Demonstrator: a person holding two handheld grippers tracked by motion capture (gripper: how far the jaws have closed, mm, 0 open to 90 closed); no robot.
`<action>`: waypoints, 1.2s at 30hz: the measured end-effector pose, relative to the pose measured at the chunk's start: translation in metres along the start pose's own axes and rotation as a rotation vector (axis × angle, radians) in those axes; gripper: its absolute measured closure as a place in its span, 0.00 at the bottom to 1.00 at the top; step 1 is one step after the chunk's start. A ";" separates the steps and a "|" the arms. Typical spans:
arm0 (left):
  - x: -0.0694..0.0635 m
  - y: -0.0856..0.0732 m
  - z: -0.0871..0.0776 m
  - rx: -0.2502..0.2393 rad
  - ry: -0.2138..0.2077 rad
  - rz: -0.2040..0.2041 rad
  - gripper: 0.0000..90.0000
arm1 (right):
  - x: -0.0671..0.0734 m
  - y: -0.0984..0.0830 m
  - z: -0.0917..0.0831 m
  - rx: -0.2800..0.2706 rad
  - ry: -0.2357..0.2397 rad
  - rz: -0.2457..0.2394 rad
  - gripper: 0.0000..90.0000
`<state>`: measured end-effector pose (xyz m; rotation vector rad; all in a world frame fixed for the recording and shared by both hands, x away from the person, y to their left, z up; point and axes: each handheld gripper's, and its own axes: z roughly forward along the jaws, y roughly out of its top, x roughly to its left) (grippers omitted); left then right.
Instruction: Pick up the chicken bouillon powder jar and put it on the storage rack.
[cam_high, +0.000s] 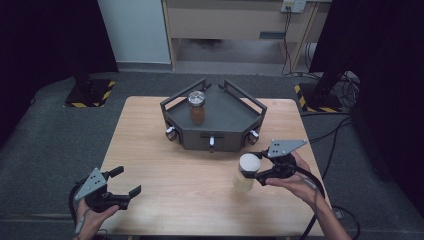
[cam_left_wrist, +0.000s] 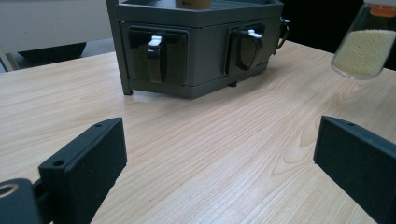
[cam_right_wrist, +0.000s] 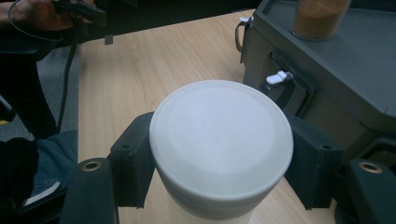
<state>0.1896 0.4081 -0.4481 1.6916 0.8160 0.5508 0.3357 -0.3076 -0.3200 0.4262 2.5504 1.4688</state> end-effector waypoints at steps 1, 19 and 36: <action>0.000 0.000 0.000 0.001 0.000 0.001 0.01 | -0.002 0.006 0.001 0.008 0.004 -0.008 0.38; 0.001 0.000 0.001 0.005 -0.001 -0.003 0.01 | -0.029 0.067 0.003 0.008 0.011 -0.030 0.38; 0.002 -0.001 0.000 0.005 0.002 -0.019 0.01 | -0.069 0.133 0.011 0.043 -0.049 -0.025 0.38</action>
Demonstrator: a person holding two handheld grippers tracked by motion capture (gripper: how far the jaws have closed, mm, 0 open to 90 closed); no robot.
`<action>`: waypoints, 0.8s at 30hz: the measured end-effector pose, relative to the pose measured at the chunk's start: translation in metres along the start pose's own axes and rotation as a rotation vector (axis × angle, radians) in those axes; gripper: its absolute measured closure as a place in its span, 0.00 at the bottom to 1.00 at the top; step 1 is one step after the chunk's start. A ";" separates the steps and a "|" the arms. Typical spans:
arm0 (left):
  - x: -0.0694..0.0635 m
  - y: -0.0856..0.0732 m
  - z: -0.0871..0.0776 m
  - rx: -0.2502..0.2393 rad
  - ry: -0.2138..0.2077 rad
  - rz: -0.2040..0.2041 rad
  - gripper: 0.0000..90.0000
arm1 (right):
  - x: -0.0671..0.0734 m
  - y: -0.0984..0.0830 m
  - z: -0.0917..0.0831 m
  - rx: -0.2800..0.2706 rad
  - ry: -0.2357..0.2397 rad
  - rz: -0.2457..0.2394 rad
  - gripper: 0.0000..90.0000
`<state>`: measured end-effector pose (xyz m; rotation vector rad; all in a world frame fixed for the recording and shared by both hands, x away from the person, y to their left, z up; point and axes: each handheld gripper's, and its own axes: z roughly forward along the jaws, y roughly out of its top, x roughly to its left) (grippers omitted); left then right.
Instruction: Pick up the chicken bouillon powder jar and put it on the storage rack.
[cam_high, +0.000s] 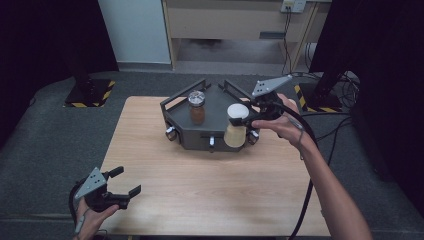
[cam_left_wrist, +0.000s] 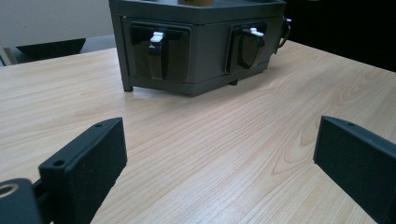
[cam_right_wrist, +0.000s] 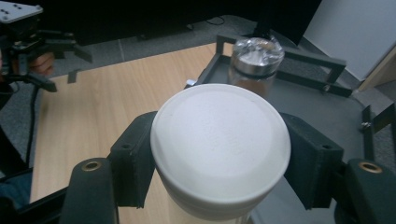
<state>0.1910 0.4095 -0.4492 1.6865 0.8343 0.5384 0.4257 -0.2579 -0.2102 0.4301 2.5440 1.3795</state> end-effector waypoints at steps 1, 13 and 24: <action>0.000 0.000 0.000 0.000 0.001 -0.001 0.01 | -0.002 0.002 0.001 -0.001 -0.003 0.001 0.38; 0.000 -0.001 -0.002 0.000 0.005 -0.008 0.02 | -0.027 0.025 0.025 -0.011 -0.084 0.048 0.38; 0.000 -0.001 -0.003 0.001 0.006 -0.008 0.02 | -0.037 0.020 0.048 0.018 -0.156 0.108 0.38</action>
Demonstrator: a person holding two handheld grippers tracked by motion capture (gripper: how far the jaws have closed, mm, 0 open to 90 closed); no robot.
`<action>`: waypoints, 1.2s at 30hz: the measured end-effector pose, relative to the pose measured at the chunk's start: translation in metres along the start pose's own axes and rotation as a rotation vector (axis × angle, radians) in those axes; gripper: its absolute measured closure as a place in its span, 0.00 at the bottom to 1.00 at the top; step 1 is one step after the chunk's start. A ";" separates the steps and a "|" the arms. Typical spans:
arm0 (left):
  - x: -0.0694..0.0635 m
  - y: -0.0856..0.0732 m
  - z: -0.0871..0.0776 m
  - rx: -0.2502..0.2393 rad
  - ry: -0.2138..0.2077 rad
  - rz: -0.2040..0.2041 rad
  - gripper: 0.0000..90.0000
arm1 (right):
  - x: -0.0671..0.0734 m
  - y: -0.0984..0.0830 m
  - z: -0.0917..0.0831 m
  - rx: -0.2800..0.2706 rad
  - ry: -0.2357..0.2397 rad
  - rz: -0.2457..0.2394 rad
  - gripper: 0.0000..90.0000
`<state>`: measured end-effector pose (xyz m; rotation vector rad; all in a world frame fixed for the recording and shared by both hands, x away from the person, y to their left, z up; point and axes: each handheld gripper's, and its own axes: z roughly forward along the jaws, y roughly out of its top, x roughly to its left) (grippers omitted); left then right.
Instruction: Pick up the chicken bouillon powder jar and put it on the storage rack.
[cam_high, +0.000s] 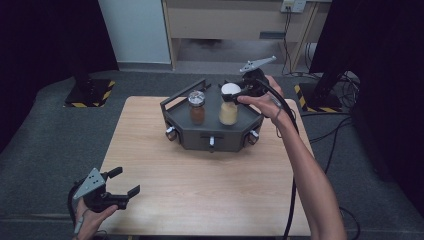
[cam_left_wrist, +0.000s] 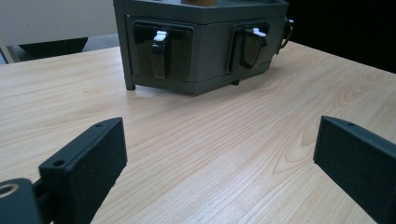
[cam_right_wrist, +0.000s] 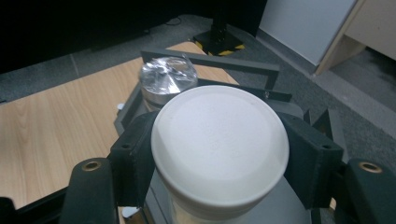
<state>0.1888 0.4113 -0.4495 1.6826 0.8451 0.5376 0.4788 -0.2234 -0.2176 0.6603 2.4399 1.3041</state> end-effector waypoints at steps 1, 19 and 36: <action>0.000 0.000 0.000 -0.003 0.000 -0.001 0.02 | 0.000 -0.001 0.002 0.002 -0.007 0.002 0.38; 0.000 -0.001 -0.001 -0.004 0.000 -0.003 0.02 | -0.009 -0.011 0.017 0.008 -0.024 0.052 0.38; 0.000 -0.001 -0.001 -0.007 -0.002 -0.001 0.02 | -0.002 -0.043 0.008 -0.141 -0.074 0.135 0.08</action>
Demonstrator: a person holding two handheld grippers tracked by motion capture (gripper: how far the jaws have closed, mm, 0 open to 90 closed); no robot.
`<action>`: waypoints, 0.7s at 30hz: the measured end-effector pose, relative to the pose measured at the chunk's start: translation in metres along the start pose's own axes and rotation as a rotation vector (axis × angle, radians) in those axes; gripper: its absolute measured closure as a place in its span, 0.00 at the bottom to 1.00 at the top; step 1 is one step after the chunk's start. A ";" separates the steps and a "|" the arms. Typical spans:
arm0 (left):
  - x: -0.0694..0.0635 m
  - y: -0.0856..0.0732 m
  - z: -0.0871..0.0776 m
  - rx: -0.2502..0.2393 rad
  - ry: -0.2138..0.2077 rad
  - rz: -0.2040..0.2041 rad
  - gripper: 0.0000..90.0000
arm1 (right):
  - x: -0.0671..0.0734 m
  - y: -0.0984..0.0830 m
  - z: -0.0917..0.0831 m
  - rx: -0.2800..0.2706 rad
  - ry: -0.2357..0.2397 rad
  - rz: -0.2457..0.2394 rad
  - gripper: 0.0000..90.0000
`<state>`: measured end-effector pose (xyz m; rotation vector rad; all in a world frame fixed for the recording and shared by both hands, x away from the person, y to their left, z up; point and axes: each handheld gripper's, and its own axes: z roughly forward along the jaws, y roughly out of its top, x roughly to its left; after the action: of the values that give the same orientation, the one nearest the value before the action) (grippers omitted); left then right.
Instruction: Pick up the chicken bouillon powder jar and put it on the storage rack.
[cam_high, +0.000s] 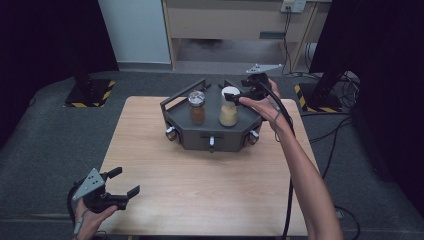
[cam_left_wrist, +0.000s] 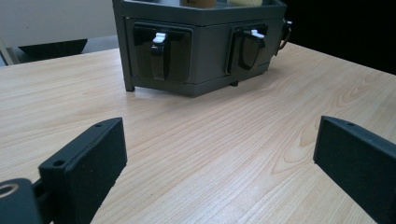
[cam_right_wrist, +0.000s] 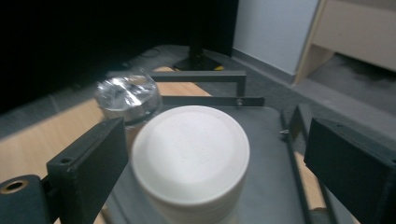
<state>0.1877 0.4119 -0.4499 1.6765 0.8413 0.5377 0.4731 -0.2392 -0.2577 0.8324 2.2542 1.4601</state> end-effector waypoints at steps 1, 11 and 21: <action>0.000 0.000 0.000 0.001 0.000 0.000 0.02 | 0.000 -0.001 -0.002 -0.005 -0.003 0.003 0.08; 0.000 0.000 0.000 0.000 0.001 0.000 0.02 | 0.001 0.007 -0.029 -0.045 -0.012 -0.006 0.08; 0.000 0.000 0.000 0.004 0.001 -0.001 0.02 | 0.008 0.008 -0.070 -0.105 0.020 -0.032 0.05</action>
<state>0.1877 0.4114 -0.4496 1.6791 0.8449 0.5367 0.4300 -0.2818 -0.2201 0.7497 2.1742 1.5637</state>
